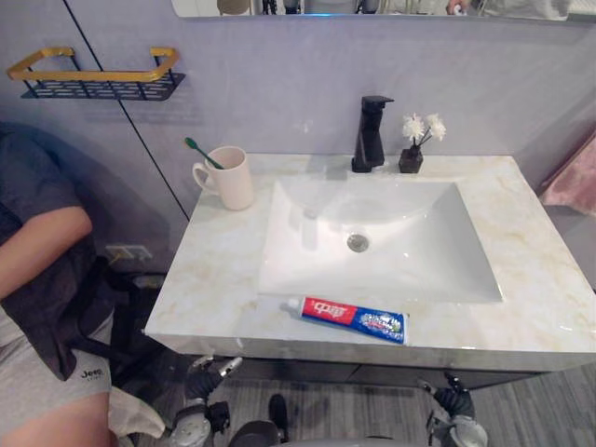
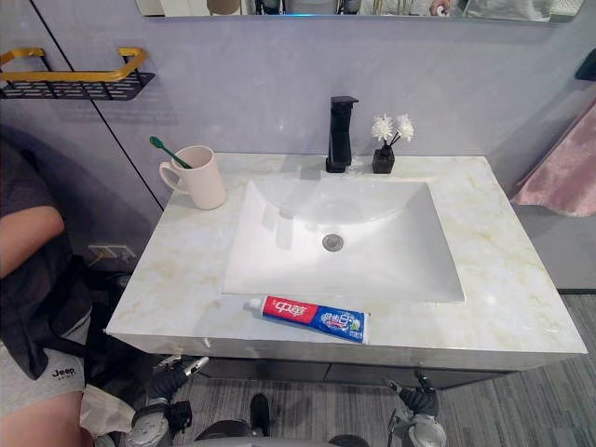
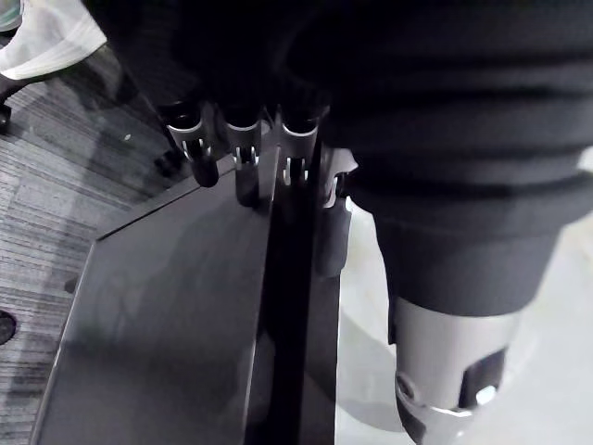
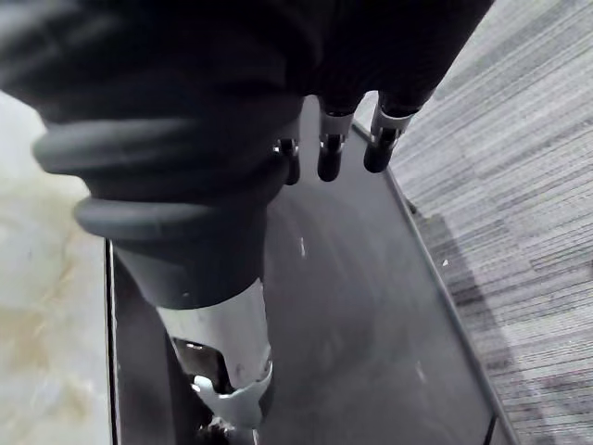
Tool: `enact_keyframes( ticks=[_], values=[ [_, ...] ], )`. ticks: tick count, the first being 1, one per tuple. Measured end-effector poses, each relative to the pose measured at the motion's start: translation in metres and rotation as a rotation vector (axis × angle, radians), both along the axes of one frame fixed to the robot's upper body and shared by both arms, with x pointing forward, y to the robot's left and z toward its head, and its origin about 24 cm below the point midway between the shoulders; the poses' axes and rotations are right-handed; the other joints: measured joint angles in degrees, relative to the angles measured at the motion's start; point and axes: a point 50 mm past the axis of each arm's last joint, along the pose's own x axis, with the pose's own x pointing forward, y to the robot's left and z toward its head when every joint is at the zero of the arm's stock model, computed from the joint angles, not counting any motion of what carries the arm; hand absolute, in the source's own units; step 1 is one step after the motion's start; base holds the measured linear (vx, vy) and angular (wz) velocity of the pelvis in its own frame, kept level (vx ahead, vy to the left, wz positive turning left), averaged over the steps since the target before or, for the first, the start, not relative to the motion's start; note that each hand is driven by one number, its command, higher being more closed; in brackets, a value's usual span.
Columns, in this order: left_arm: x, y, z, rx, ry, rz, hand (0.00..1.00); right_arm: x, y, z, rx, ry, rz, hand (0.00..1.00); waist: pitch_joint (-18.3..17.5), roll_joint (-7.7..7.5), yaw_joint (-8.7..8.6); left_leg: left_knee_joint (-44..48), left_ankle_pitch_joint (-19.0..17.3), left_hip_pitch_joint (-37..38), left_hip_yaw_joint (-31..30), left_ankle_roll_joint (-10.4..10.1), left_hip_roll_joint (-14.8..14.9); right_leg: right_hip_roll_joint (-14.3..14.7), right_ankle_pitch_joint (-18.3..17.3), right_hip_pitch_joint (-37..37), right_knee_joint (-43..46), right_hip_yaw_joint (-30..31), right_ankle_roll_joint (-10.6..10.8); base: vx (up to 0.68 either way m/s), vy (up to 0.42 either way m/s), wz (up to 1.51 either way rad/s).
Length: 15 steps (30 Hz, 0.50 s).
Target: Organize washtable
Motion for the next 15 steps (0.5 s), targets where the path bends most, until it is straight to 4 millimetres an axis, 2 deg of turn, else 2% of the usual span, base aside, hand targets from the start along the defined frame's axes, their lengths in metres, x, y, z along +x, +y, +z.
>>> enact_keyframes(
  ticks=[1, 2, 4, 5, 6, 7, 8, 9, 13, 15],
  values=[
    [-0.003, 0.001, -0.001, -0.002, 0.011, 0.01, 0.0, 0.0, -0.002, 0.001, -0.007, 0.0, 0.002, 0.0, 0.1, 0.08, -0.21, 2.6, -1.3, -0.7, 0.1, 0.0, 0.0, -0.3, -0.5, -0.4, 1.6, 0.4, 0.6, 0.07, -0.018, -0.35],
    [-0.008, 0.003, -0.006, -0.007, 0.037, 0.023, 0.0, 0.001, -0.009, 0.003, -0.028, -0.001, 0.008, 0.0, 0.5, 1.08, -0.49, 6.9, -4.6, -1.9, 0.1, 0.0, 1.0, 0.2, -0.8, -2.9, 8.1, 0.9, 0.8, 0.06, -0.018, -0.28],
    [-0.009, 0.006, -0.009, -0.003, 0.068, 0.025, 0.0, 0.002, -0.013, 0.004, -0.039, 0.003, 0.011, 0.0, 0.6, 2.64, -0.57, 8.3, -5.8, -2.1, -0.1, 0.4, 2.7, 1.3, 1.5, -6.9, 16.5, 0.5, 1.8, 0.06, 0.015, -0.13],
    [-0.009, 0.005, -0.011, -0.008, 0.079, 0.022, 0.0, 0.0, -0.013, 0.003, -0.036, 0.013, 0.01, 0.0, 0.7, 3.55, -0.81, 8.2, -5.9, -1.8, -0.7, 0.6, 3.7, 1.7, 0.9, -8.2, 17.1, 0.1, 0.5, 0.05, 0.036, 0.05],
    [-0.009, 0.005, -0.012, -0.007, 0.083, 0.022, 0.0, 0.0, -0.012, 0.003, -0.033, 0.018, 0.013, 0.0, 0.8, 3.16, -1.06, 8.2, -5.9, -1.7, -0.8, 0.5, 3.8, 2.0, 0.7, -8.1, 14.5, -0.2, 0.1, 0.04, 0.015, 0.11],
    [-0.011, 0.015, -0.011, 0.02, 0.09, 0.034, 0.0, -0.002, -0.01, 0.001, -0.031, 0.027, 0.021, 0.0, 0.9, 1.19, -0.99, 8.4, -6.0, -1.9, -0.7, 0.2, 2.8, 1.7, 2.6, -8.0, 8.5, -0.1, -0.1, 0.04, -0.013, 0.13],
    [-0.01, 0.016, -0.01, 0.021, 0.087, 0.042, 0.0, -0.004, -0.011, 0.001, -0.032, 0.03, 0.018, 0.0, 0.9, 0.55, -1.14, 8.6, -5.8, -2.0, -1.0, 0.0, 2.5, 1.4, 1.9, -7.7, 7.9, -0.2, 0.6, 0.08, -0.059, 0.24],
    [-0.011, 0.016, -0.011, 0.02, 0.09, 0.062, 0.0, -0.004, -0.015, 0.002, -0.043, 0.03, 0.011, 0.0, 0.6, 0.79, -1.68, 8.6, -5.4, -2.1, -1.7, -0.1, 2.7, 1.3, 2.4, -6.8, 6.2, -1.3, 0.4, 0.09, -0.069, 0.17],
    [-0.016, 0.011, -0.015, 0.002, 0.111, 0.074, 0.0, -0.014, -0.024, 0.002, -0.059, 0.05, -0.009, 0.0, -0.2, 2.23, -1.75, 7.1, -4.9, -1.2, -3.0, -0.7, 3.2, 2.2, 4.3, -3.6, 0.4, -3.2, 0.4, 0.08, -0.036, 0.13],
    [-0.018, 0.009, -0.016, -0.005, 0.115, 0.076, 0.0, -0.019, -0.025, 0.001, -0.058, 0.063, -0.018, 0.0, -0.2, 2.3, -1.62, 6.7, -4.7, -0.8, -3.5, -0.9, 3.1, 2.6, 4.9, -2.2, -1.2, -4.0, 0.2, 0.08, -0.045, 0.19]
  ],
)
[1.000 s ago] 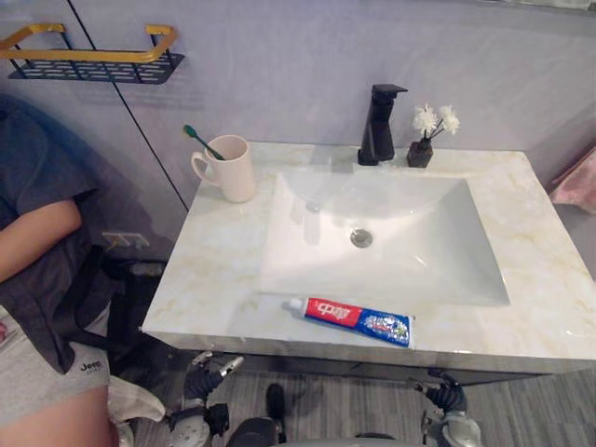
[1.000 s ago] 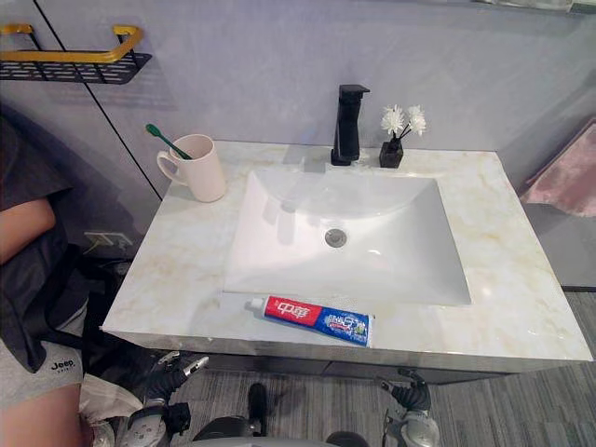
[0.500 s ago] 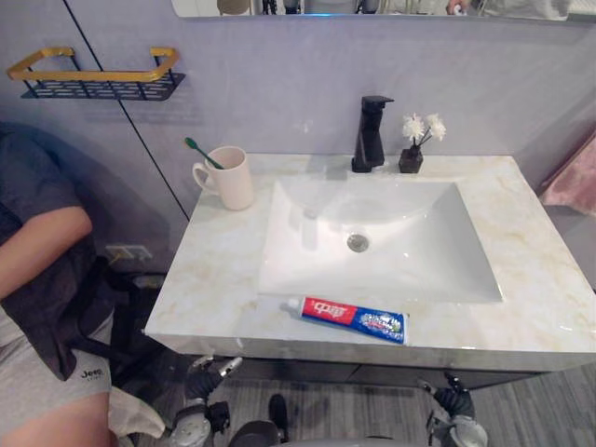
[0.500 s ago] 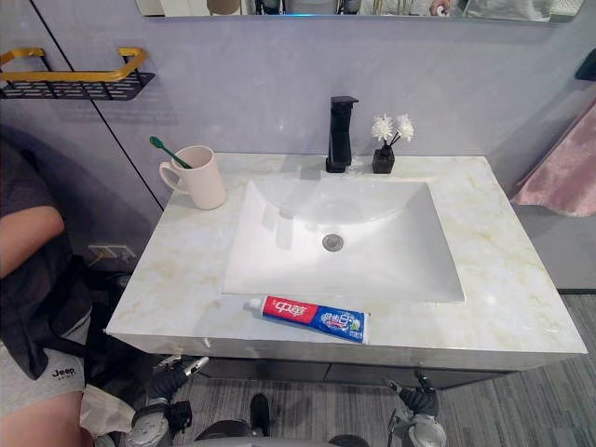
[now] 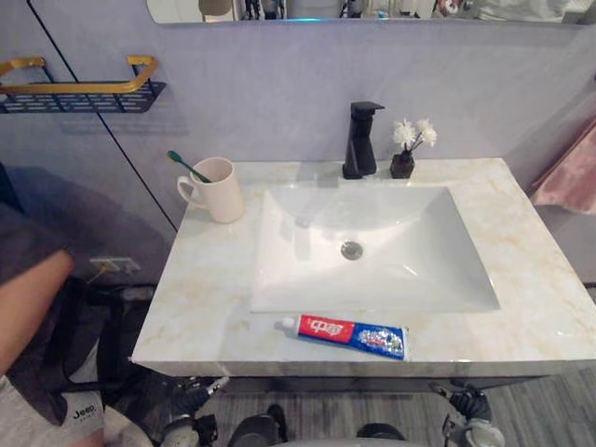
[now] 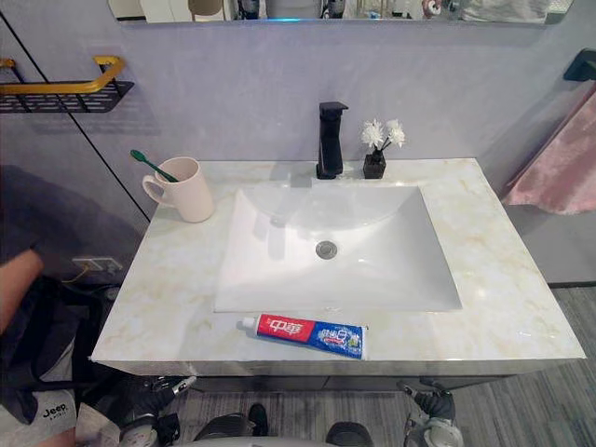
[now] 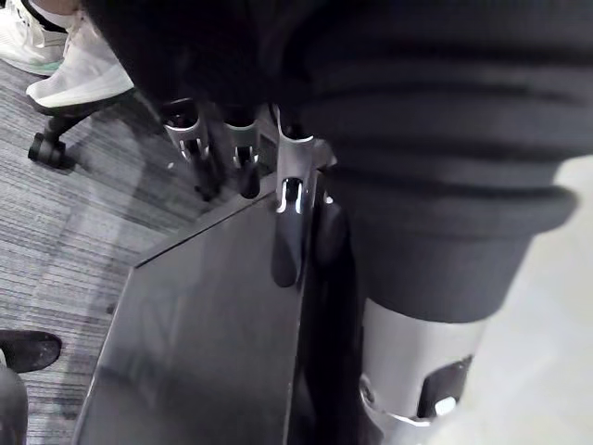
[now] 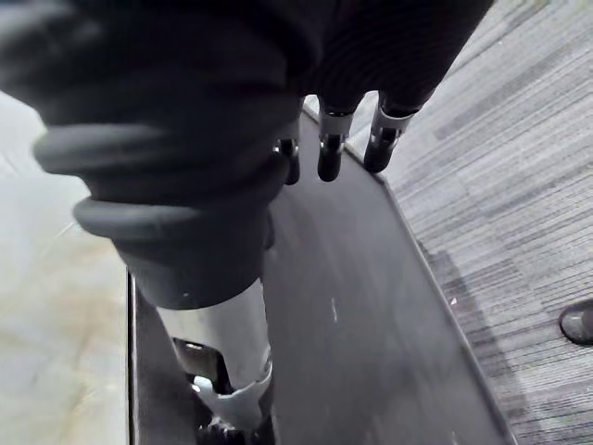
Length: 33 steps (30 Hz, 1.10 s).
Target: Organize washtable
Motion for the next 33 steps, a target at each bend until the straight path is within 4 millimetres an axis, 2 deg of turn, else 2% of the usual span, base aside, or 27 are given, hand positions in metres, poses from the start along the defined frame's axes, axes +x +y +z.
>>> enact_keyframes(
  ticks=[6, 9, 12, 13, 14, 15, 16, 17, 18, 19, 20, 22, 23, 25, 26, 28, 29, 31, 32, 33],
  values=[
    [-0.001, 0.007, 0.001, -0.001, -0.006, 0.025, 0.0, -0.014, -0.001, -0.005, 0.02, 0.038, -0.015, 0.0, -0.1, -0.58, -0.07, -5.0, 3.0, 2.3, -3.0, -0.4, -0.9, -0.1, 0.8, 3.3, -2.9, -3.7, -0.2, 0.05, -0.044, 0.26],
    [0.004, 0.018, 0.012, 0.033, -0.051, 0.047, 0.0, -0.02, -0.002, -0.006, 0.018, 0.046, -0.024, 0.0, -0.1, -0.37, -0.06, -7.8, 4.7, 3.5, -4.4, -0.6, -1.3, -0.1, 0.7, 4.1, -3.2, -5.3, -0.2, -0.02, -0.049, 0.25],
    [0.009, 0.039, 0.035, 0.119, -0.133, 0.073, 0.0, -0.026, -0.004, -0.004, 0.011, 0.044, -0.028, 0.0, 0.0, -0.06, 0.5, -9.4, 5.7, 3.8, -5.4, -0.9, -1.3, 0.0, 0.7, 4.2, -3.1, -6.5, -0.3, -0.05, -0.037, 0.23],
    [0.02, 0.055, 0.06, 0.19, -0.236, 0.096, 0.0, -0.032, -0.005, -0.003, 0.006, 0.051, -0.034, 0.0, 0.2, 0.18, 1.39, -9.5, 5.6, 3.7, -5.7, -1.2, -1.4, 0.0, 0.4, 4.3, -3.0, -7.1, -0.5, -0.06, -0.015, 0.26],
    [0.027, 0.073, 0.087, 0.279, -0.334, 0.123, 0.0, -0.035, -0.006, -0.002, 0.001, 0.052, -0.036, 0.0, 0.2, 0.3, 1.53, -9.7, 5.4, 3.7, -5.8, -1.1, -1.4, 0.0, 0.3, 4.6, -2.9, -7.8, -0.6, -0.07, -0.015, 0.26],
    [0.029, 0.081, 0.099, 0.321, -0.372, 0.133, 0.0, -0.036, -0.006, -0.001, -0.001, 0.051, -0.036, 0.0, 0.3, 0.41, 1.48, -9.8, 5.4, 3.6, -5.9, -1.1, -1.4, 0.0, 0.3, 4.9, -2.8, -8.1, -0.6, -0.08, -0.015, 0.26],
    [0.031, 0.099, 0.127, 0.421, -0.458, 0.153, 0.0, -0.039, -0.008, 0.0, -0.009, 0.05, -0.039, 0.0, 0.2, 0.86, 1.44, -9.6, 5.4, 3.5, -6.0, -1.1, -1.5, 0.0, 0.3, 5.1, -2.8, -8.5, -0.6, -0.06, -0.012, 0.16],
    [0.031, 0.108, 0.147, 0.487, -0.516, 0.167, 0.0, -0.04, -0.009, 0.002, -0.015, 0.047, -0.045, 0.0, 0.0, 1.28, 1.45, -9.6, 5.4, 3.2, -6.0, -1.0, -1.5, -0.1, 0.2, 5.2, -2.7, -8.6, -0.6, -0.07, -0.008, 0.11],
    [0.031, 0.111, 0.157, 0.52, -0.548, 0.17, 0.0, -0.041, -0.011, 0.003, -0.019, 0.046, -0.048, 0.0, -0.2, 1.57, 1.48, -9.6, 5.4, 3.2, -6.0, -1.0, -1.5, -0.1, 0.2, 5.2, -2.8, -8.6, -0.6, -0.04, -0.006, 0.06],
    [0.033, 0.113, 0.178, 0.586, -0.616, 0.163, 0.0, -0.044, -0.013, 0.005, -0.028, 0.041, -0.054, 0.0, -0.6, 2.19, 1.42, -9.6, 5.5, 3.0, -6.0, -1.0, -1.6, -0.1, 0.2, 5.2, -2.9, -8.9, -0.6, -0.03, -0.008, 0.06],
    [0.035, 0.113, 0.186, 0.609, -0.642, 0.157, 0.0, -0.044, -0.014, 0.005, -0.03, 0.041, -0.058, 0.0, -0.7, 2.36, 1.4, -9.5, 5.5, 2.9, -6.1, -1.0, -1.6, -0.1, 0.2, 5.2, -2.9, -9.0, -0.6, -0.02, -0.009, 0.09],
    [0.044, 0.102, 0.222, 0.695, -0.78, 0.089, 0.0, -0.048, -0.015, 0.005, -0.031, 0.047, -0.066, 0.0, -1.1, 2.6, 1.3, -9.4, 5.8, 2.7, -7.2, -1.2, -1.6, 0.0, 0.3, 5.5, -3.3, -9.8, -0.7, 0.0, -0.017, 0.15],
    [0.048, 0.098, 0.23, 0.708, -0.814, 0.068, 0.0, -0.05, -0.015, 0.005, -0.029, 0.051, -0.065, 0.0, -1.3, 2.54, 1.3, -9.4, 6.0, 2.7, -7.5, -1.2, -1.6, 0.1, 0.3, 5.6, -3.4, -10.2, -0.8, 0.02, -0.035, 0.25],
    [0.062, 0.073, 0.26, 0.755, -0.984, -0.057, 0.0, -0.057, -0.016, 0.005, -0.025, 0.064, -0.066, 0.0, -1.5, 2.4, 1.1, -9.3, 6.9, 2.8, -9.2, -1.0, -2.0, 0.3, 0.5, 6.2, -3.5, -11.5, -0.9, 0.03, -0.038, 0.3],
    [0.065, 0.066, 0.264, 0.751, -1.016, -0.086, 0.0, -0.058, -0.016, 0.004, -0.025, 0.066, -0.068, 0.0, -1.7, 2.43, 1.08, -9.4, 7.1, 2.7, -9.4, -1.0, -2.1, 0.3, 0.5, 6.3, -3.5, -11.7, -0.9, 0.01, -0.025, 0.28],
    [0.079, 0.025, 0.28, 0.705, -1.167, -0.243, 0.0, -0.057, -0.016, 0.005, -0.024, 0.065, -0.066, 0.0, -1.7, 2.42, 0.3, -9.5, 7.6, 2.6, -10.5, -0.9, -2.4, 0.6, 0.5, 6.4, -3.4, -12.0, -1.0, -0.02, -0.021, 0.18],
    [0.081, 0.017, 0.281, 0.692, -1.189, -0.277, 0.0, -0.056, -0.016, 0.005, -0.023, 0.063, -0.063, 0.0, -1.7, 2.39, -0.02, -9.5, 7.8, 2.6, -10.6, -0.7, -2.4, 0.7, 0.6, 6.5, -3.4, -12.0, -1.1, -0.04, -0.015, 0.09],
    [0.096, -0.024, 0.281, 0.592, -1.266, -0.453, 0.0, -0.05, -0.014, 0.004, -0.017, 0.053, -0.053, 0.0, -1.8, 2.45, -1.0, -9.6, 8.2, 2.6, -11.1, -0.8, -2.4, 0.8, 0.6, 6.5, -3.2, -12.1, -1.1, -0.06, -0.003, 0.1],
    [0.102, -0.053, 0.279, 0.553, -1.29, -0.596, 0.0, -0.046, -0.013, 0.002, -0.01, 0.048, -0.042, 0.0, -1.8, 2.42, -1.97, -10.7, 8.7, 2.8, -11.6, -1.1, -2.4, 1.0, 0.6, 6.4, -3.2, -12.5, -1.1, -0.09, -0.005, 0.13],
    [0.104, -0.065, 0.277, 0.547, -1.296, -0.668, 0.0, -0.044, -0.011, 0.001, -0.005, 0.046, -0.031, 0.0, -1.8, 2.43, -2.12, -11.3, 8.9, 2.9, -11.7, -1.3, -2.3, 1.0, 0.5, 6.2, -3.1, -12.5, -1.1, -0.1, -0.015, 0.14]
  ],
)
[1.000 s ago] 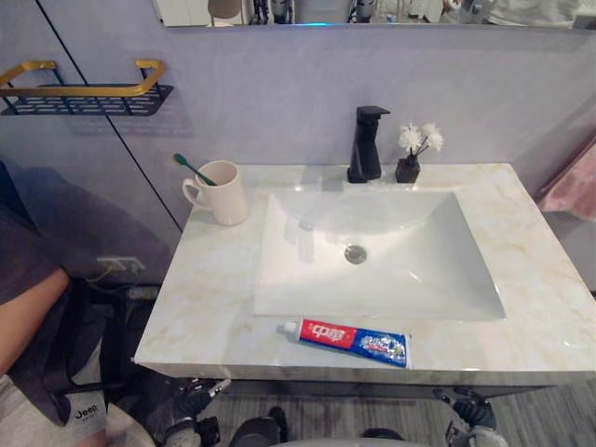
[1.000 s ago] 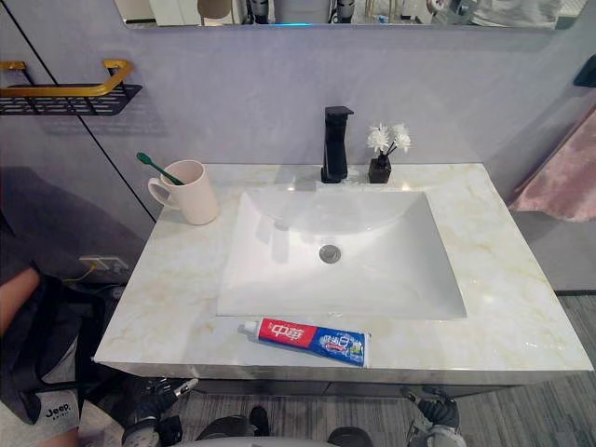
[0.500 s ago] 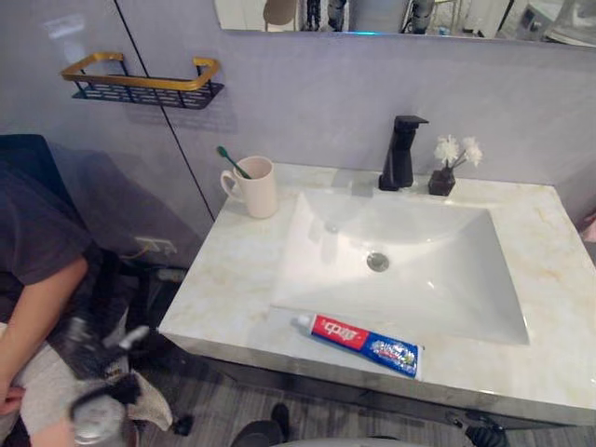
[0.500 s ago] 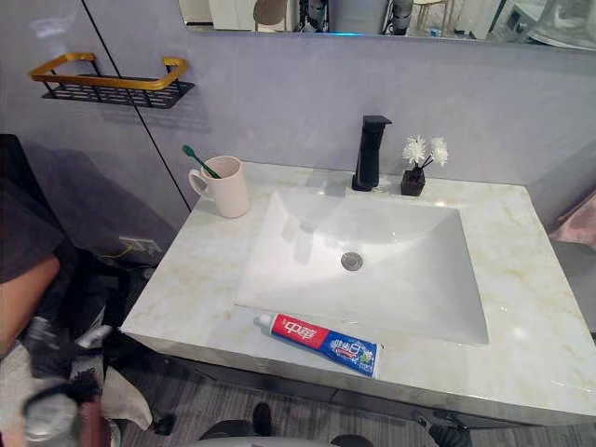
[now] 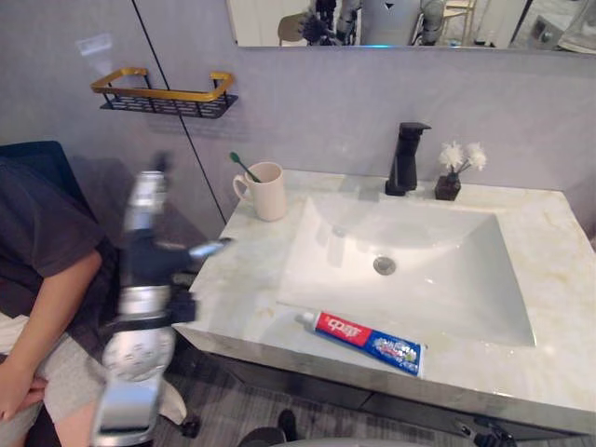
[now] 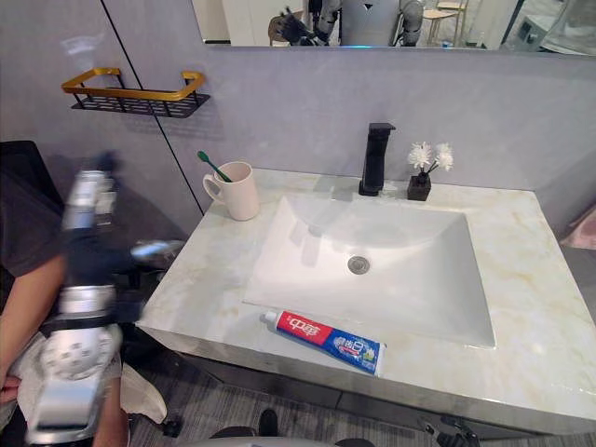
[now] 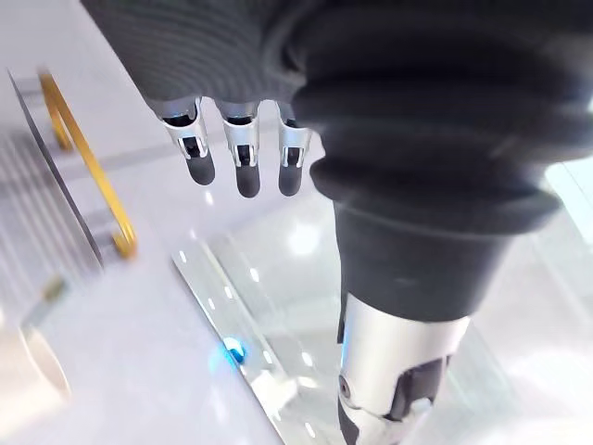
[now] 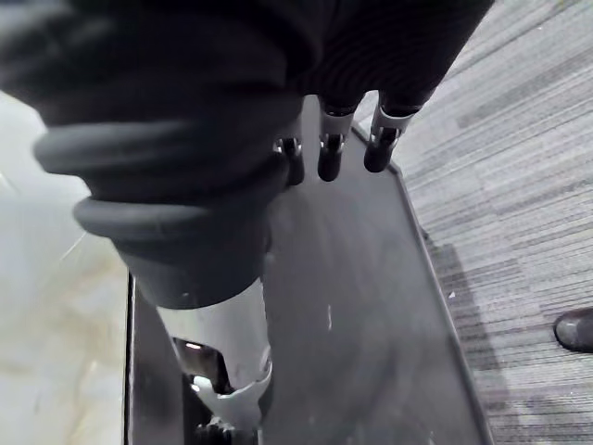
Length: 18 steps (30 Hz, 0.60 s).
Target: Organize washtable
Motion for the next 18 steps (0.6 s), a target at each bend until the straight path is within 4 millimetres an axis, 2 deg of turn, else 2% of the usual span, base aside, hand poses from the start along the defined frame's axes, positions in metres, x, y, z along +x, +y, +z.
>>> enact_keyframes(
  ticks=[1, 2, 4, 5, 8, 12, 18],
  values=[
    [0.001, -0.03, -0.003, 0.097, -0.001, -0.131, 0.0, 0.004, 0.001, -0.001, 0.005, -0.001, 0.013, 0.0, 0.1, 0.13, -0.36, -1.6, 1.0, 0.7, -0.4, 0.1, 0.1, 0.2, -0.2, -0.1, 0.0, -0.1, -0.3, -0.09, -0.017, 0.07],
    [0.001, -0.048, -0.008, 0.145, 0.008, -0.209, 0.0, 0.006, 0.001, -0.002, 0.004, 0.004, 0.033, 0.0, 0.1, 0.16, -0.83, -2.7, 1.7, 1.3, -0.4, -0.1, 0.2, 0.3, -0.3, -0.1, 0.2, -0.1, -0.5, -0.08, -0.018, 0.05],
    [0.0, -0.063, -0.017, 0.202, 0.02, -0.264, 0.0, 0.01, 0.001, -0.003, 0.003, 0.003, 0.057, 0.0, 0.0, 0.26, -1.55, -3.8, 2.0, 2.0, -0.4, -0.3, 0.3, 0.4, -0.5, -0.2, 0.6, 0.1, -0.5, -0.04, -0.019, -0.05],
    [0.0, -0.075, -0.027, 0.288, 0.034, -0.3, 0.0, 0.011, 0.001, -0.003, 0.0, 0.004, 0.074, 0.0, -0.1, 0.52, -1.77, -4.3, 2.3, 2.3, -0.4, -0.7, 0.9, 0.6, -0.5, -0.3, 0.6, 0.5, -0.4, -0.04, -0.036, -0.09],
    [0.001, -0.09, -0.044, 0.394, 0.061, -0.337, 0.0, 0.013, 0.003, -0.004, 0.005, 0.007, 0.09, 0.0, -0.4, 0.61, -2.41, -5.3, 3.1, 2.3, -0.4, -0.9, 1.3, 1.1, -0.4, -0.9, 0.6, 0.7, -0.3, -0.02, -0.03, -0.05],
    [0.0, -0.101, -0.054, 0.483, 0.081, -0.396, 0.0, 0.014, 0.004, -0.006, 0.01, 0.015, 0.097, 0.0, -0.5, 0.79, -2.89, -5.5, 3.5, 2.4, -0.2, -0.8, 1.9, 1.3, -0.5, -1.1, 0.8, 0.9, -0.5, 0.01, -0.02, -0.03],
    [-0.003, -0.102, -0.065, 0.568, 0.113, -0.447, 0.0, 0.013, 0.005, -0.009, 0.018, 0.03, 0.096, 0.0, -0.4, 0.73, -2.87, -5.5, 3.5, 2.7, -0.1, -0.8, 2.1, 1.6, -0.8, -1.0, 1.0, 1.1, -0.9, 0.02, -0.033, -0.03]
  ],
)
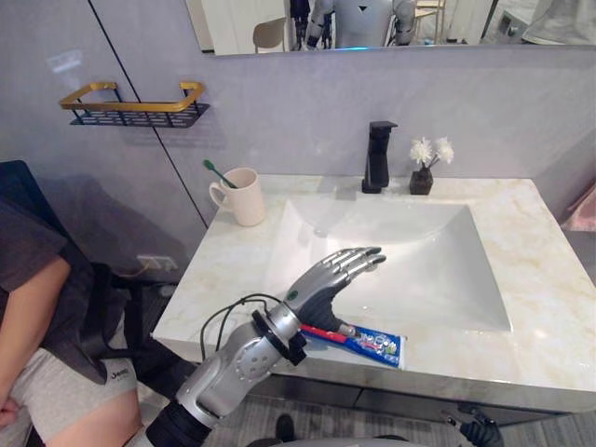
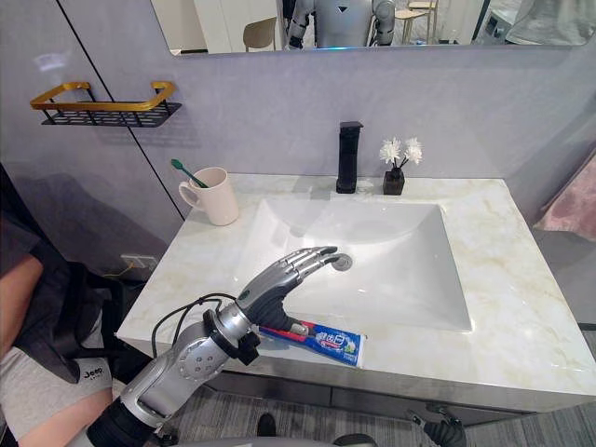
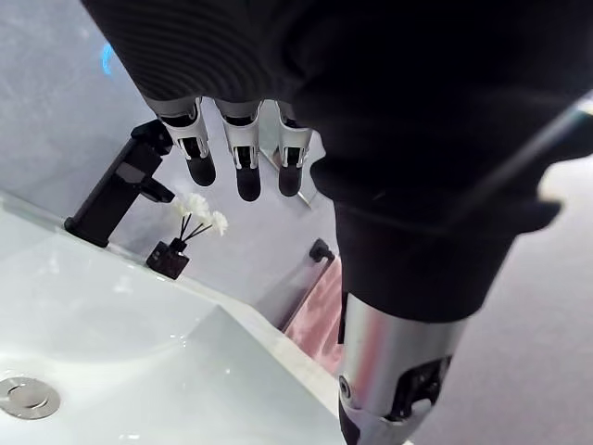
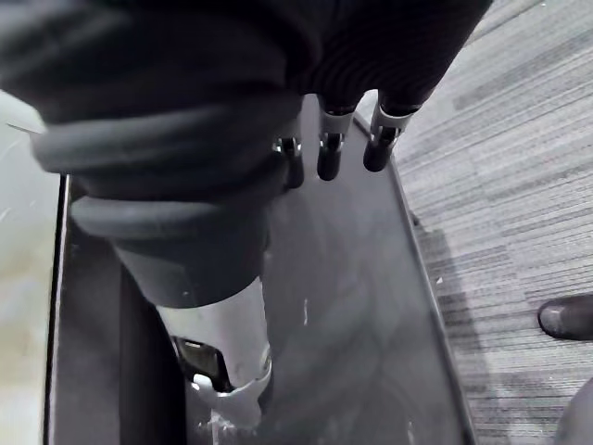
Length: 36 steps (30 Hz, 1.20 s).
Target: Organize washtable
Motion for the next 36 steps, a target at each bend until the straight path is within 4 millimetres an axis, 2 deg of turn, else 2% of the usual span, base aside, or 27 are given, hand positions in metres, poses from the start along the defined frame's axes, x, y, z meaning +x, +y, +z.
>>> enact_keyframes(
  ticks=[7, 15, 18, 22, 29, 36],
  values=[
    [-0.004, 0.011, -0.015, 0.134, 0.022, -0.019, 0.0, 0.001, 0.001, -0.001, 0.002, 0.012, 0.023, 0.0, 0.1, -0.16, 0.1, -0.1, 0.0, 0.4, 0.4, 0.0, 0.1, 0.2, 0.0, 0.2, 0.0, 0.4, 0.0, -0.01, -0.006, -0.02],
    [-0.011, 0.034, -0.029, 0.193, 0.081, 0.041, 0.0, 0.004, 0.002, -0.004, -0.006, 0.04, 0.067, 0.0, 0.3, -0.44, 0.11, -0.4, 0.0, 1.4, 0.5, 0.0, 0.3, 0.0, 0.0, 1.1, -0.4, 0.5, 0.0, -0.02, -0.003, -0.01],
    [-0.009, 0.04, -0.03, 0.204, 0.074, 0.077, 0.0, 0.005, 0.004, -0.004, -0.009, 0.046, 0.09, 0.0, 0.3, -0.47, 0.06, -0.5, -0.1, 1.3, 0.5, -0.1, 0.3, 0.0, -0.1, 1.1, -0.6, 0.4, 0.2, 0.0, 0.0, 0.0],
    [0.0, 0.049, -0.042, 0.247, 0.109, 0.159, 0.0, 0.005, 0.004, -0.004, -0.009, 0.047, 0.094, 0.0, 0.3, -0.47, 0.04, -0.5, -0.1, 0.9, 0.4, 0.0, 0.1, 0.0, 0.2, 1.1, -1.5, 0.3, 0.5, 0.0, 0.0, 0.0],
    [0.008, 0.051, -0.041, 0.219, 0.092, 0.232, 0.0, 0.006, 0.005, -0.004, -0.006, 0.047, 0.094, 0.0, 0.6, -0.88, 0.0, -0.6, -0.1, 0.8, 0.5, 0.0, -0.1, -0.2, 0.4, 1.1, -1.9, 0.3, 0.3, 0.0, 0.0, 0.0],
    [0.013, 0.05, -0.041, 0.23, 0.066, 0.244, 0.0, 0.01, 0.005, -0.003, -0.008, 0.038, 0.097, 0.0, 0.7, -0.32, -0.1, -0.6, -0.5, 0.8, 1.9, 0.1, 0.1, -0.1, 1.2, 1.0, -3.3, 1.7, 0.2, 0.01, -0.002, -0.1]
  ],
)
